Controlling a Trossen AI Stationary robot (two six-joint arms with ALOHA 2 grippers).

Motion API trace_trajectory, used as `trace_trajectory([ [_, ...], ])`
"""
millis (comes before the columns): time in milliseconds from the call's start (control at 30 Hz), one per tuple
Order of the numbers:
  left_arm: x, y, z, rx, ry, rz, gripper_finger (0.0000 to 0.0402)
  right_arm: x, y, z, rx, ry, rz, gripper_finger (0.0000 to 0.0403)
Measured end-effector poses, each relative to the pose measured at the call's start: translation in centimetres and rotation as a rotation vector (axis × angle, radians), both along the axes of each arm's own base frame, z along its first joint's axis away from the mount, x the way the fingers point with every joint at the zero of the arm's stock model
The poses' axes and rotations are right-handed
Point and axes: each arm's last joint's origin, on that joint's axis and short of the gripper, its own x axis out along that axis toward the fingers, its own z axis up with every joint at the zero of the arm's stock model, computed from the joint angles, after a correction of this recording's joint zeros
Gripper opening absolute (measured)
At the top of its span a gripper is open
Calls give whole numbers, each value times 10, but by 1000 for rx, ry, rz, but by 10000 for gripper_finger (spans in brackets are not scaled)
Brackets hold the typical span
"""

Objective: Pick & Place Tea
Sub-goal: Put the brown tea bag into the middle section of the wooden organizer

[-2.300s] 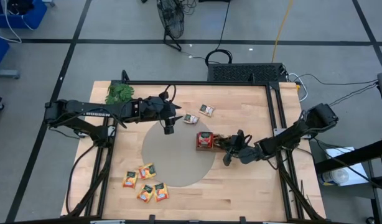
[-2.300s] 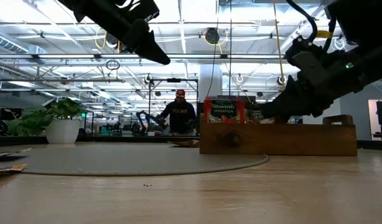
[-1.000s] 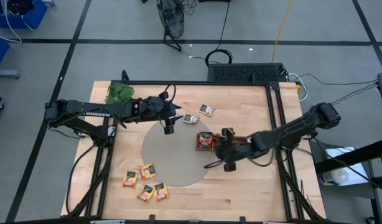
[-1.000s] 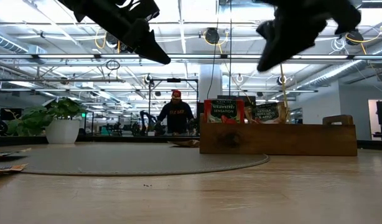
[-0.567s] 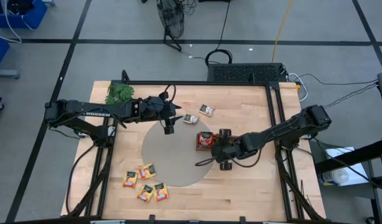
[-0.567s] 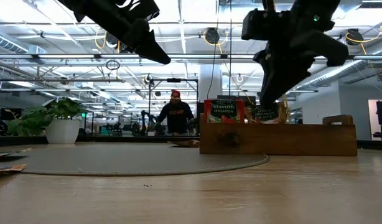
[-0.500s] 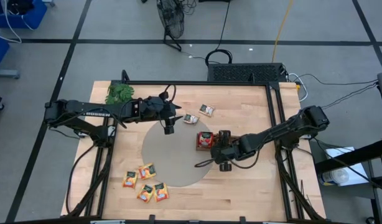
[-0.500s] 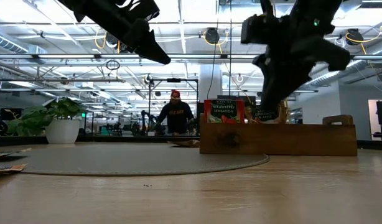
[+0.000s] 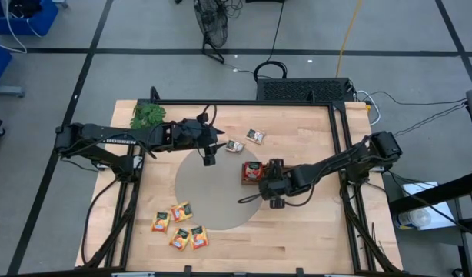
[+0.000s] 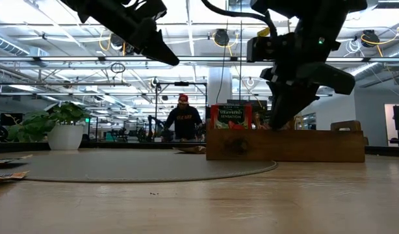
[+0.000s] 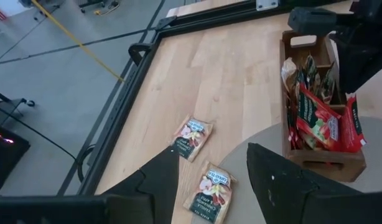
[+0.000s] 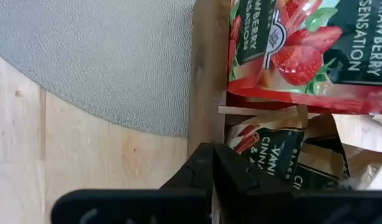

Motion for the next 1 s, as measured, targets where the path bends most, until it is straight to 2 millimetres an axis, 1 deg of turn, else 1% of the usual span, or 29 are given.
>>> trace_trajectory([
  [133,0,0,0,0,-1,0,191,-1,-2,6,-2,-24,-6,0],
  [200,0,0,0,0,-2,0,191,-2,-4,6,-21,-17,-16,0],
  [333,0,0,0,0,-2,0,191,-1,-10,3,-3,8,-29,0],
  [567,0,0,0,0,-2,0,191,-6,-19,-10,-3,29,-52,0],
  [767,0,0,0,0,-2,0,191,-14,-24,-24,43,31,-77,0],
  [1000,0,0,0,0,-2,0,191,-17,-24,-28,39,46,-77,0],
])
